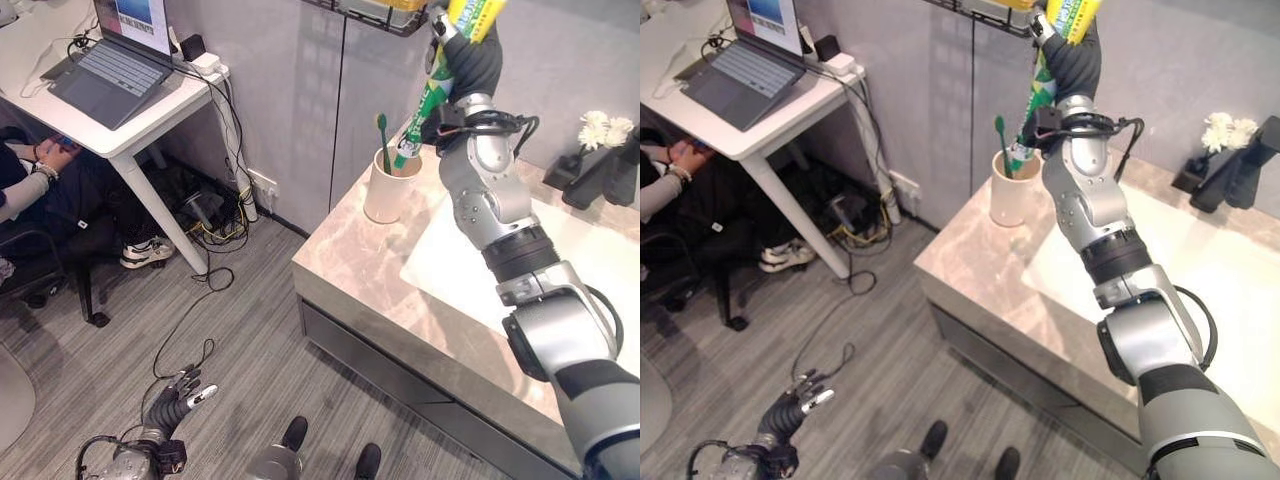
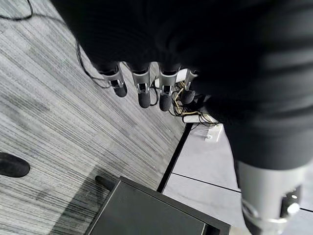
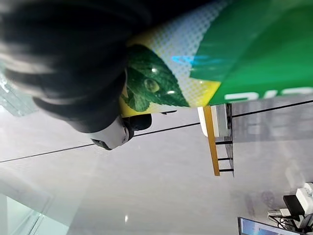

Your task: Put brush and paste in cup on sink, flatten towel.

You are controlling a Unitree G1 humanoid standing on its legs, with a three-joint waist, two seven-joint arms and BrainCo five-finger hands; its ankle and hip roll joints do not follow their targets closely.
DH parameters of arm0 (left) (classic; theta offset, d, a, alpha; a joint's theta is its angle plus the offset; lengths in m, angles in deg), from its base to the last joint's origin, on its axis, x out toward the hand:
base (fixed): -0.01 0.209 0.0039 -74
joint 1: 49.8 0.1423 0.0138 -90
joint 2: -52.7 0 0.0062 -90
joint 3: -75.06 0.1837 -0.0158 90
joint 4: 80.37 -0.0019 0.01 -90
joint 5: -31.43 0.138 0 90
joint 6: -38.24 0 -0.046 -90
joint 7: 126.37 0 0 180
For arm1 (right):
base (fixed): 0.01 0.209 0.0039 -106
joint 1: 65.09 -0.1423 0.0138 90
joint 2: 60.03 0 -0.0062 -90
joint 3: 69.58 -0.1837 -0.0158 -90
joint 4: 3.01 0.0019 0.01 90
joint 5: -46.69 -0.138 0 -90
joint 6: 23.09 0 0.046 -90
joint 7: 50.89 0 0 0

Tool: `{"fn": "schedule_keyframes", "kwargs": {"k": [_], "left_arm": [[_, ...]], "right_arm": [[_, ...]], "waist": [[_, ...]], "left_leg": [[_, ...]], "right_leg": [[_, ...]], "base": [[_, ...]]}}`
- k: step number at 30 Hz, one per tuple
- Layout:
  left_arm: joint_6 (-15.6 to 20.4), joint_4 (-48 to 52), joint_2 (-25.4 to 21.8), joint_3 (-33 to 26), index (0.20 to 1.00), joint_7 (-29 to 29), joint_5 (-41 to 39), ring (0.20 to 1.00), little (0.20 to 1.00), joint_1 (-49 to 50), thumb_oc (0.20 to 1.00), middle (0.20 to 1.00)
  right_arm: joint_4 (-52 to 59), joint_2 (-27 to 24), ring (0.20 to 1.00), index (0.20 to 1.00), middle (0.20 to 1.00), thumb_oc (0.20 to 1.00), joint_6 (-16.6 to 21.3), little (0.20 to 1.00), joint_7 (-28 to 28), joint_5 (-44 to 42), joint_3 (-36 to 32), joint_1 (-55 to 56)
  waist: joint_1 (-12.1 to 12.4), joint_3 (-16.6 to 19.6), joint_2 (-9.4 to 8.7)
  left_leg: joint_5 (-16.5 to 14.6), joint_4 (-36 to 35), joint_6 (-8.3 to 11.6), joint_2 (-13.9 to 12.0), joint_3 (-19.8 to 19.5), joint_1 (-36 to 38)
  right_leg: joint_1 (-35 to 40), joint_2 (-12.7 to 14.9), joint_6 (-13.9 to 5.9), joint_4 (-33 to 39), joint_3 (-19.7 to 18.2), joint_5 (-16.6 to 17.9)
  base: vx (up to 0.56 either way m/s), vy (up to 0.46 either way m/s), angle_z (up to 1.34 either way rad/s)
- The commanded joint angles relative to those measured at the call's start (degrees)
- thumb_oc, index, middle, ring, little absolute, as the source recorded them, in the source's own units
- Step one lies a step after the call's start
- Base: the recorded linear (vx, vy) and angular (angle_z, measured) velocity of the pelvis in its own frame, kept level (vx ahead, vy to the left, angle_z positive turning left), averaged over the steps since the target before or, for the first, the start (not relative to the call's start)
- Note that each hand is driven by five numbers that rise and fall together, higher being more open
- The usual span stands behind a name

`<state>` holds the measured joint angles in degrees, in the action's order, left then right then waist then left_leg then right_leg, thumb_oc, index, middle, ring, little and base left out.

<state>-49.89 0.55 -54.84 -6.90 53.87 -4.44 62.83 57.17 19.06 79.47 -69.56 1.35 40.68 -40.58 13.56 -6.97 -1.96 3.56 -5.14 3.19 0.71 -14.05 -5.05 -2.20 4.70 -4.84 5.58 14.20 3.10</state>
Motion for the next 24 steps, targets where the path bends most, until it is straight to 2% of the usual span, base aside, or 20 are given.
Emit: {"fn": "schedule_keyframes", "kwargs": {"k": [1, 24], "left_arm": [[1.2, 1.0, -3.9, 0.8, 1.0, -0.1, 0.5, 1.0, 1.0, 0.8, 1.0, 1.0], [1.7, 0.9, -2.4, 0.3, 1.0, -1.5, 0.0, 1.0, 1.0, 0.6, 1.0, 1.0]], "right_arm": [[1.6, -1.8, 0.2, 0.2, 0.2, 0.2, 3.9, 0.2, -0.6, 0.7, -0.2, -7.9], [-0.6, -1.4, 0.2, 0.2, 0.2, 0.2, 3.3, 0.2, -2.2, 4.3, -2.7, -5.2]], "waist": [[-0.2, 3.7, -1.37], [0.7, 3.3, -1.63]], "left_leg": [[-1.4, 0.2, 0.4, 0.3, 2.9, 1.6], [-2.1, 0.2, -0.02, 0.4, 3.2, 2.0]], "right_leg": [[1.6, 2.7, -3.3, -0.6, 0.0, -0.2], [2.1, 2.5, -3.3, -0.6, -0.9, -1.2]], "base": [[0.02, -0.003, 0.04], [0.0, 0.0, 0.0]]}}
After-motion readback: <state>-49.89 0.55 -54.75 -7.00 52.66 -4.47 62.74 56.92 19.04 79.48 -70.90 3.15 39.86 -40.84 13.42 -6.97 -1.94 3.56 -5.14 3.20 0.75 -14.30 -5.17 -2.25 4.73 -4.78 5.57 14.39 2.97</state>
